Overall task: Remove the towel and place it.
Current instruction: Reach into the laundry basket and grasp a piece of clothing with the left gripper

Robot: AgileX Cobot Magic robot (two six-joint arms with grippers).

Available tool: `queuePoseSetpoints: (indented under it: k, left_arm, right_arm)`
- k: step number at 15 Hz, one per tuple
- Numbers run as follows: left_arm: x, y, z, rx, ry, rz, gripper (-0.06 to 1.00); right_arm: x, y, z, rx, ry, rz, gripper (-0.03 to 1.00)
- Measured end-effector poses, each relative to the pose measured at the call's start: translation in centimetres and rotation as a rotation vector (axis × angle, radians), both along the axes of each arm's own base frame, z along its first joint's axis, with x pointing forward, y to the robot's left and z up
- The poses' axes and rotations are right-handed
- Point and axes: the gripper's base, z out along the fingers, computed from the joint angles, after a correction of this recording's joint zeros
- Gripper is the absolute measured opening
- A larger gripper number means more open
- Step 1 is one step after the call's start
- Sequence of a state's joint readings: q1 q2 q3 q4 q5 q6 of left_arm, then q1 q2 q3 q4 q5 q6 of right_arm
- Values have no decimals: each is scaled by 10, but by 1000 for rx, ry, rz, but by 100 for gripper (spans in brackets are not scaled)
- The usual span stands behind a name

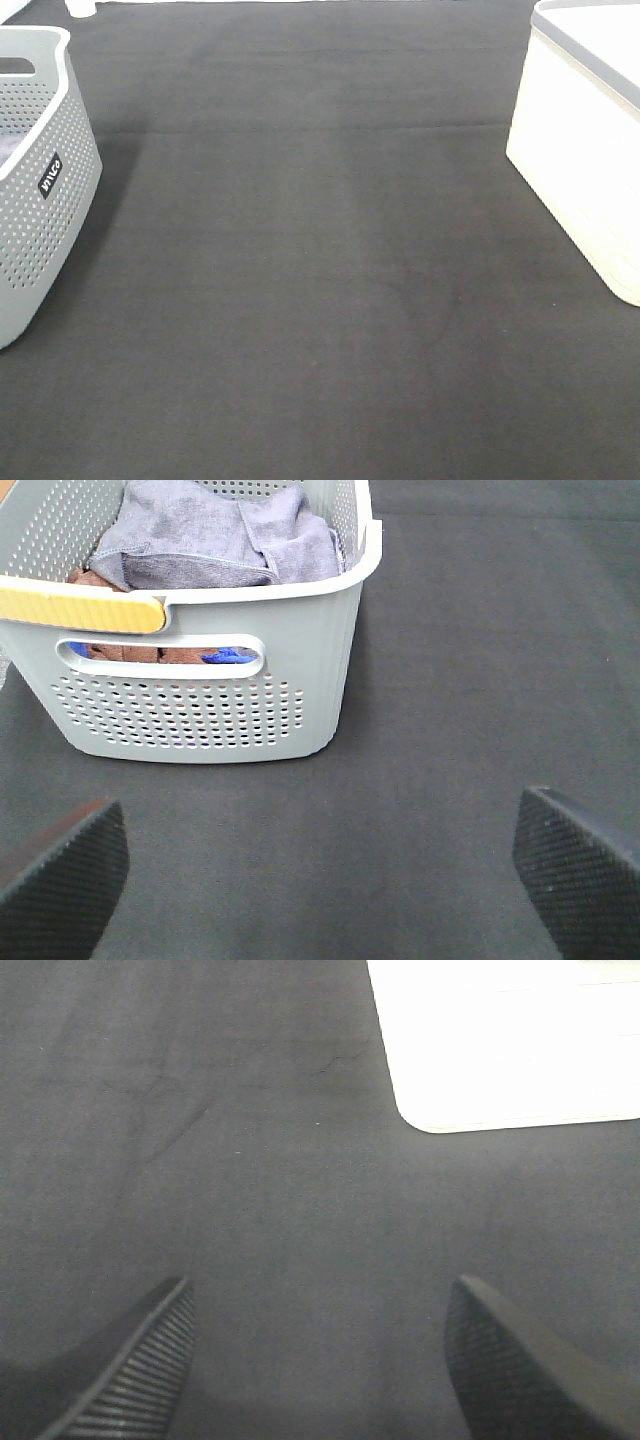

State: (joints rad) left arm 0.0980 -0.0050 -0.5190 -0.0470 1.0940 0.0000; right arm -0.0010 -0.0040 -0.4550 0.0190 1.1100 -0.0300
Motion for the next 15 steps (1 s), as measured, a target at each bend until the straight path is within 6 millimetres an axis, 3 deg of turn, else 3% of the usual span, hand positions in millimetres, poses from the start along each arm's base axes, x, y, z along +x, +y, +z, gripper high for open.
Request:
queuePoseSetpoints:
  k: [9,12,15]
  left_arm:
    - [0,0,2,131,-8,-66,99]
    - [8,2,19,144,26,-64,99]
    - [42,4,52,111,147,-84,99]
  right_arm:
    - [0,0,0,0,0,0,68]
    - [0,0,0,0,0,0,68]
    - [0,0,0,0,0,0,68]
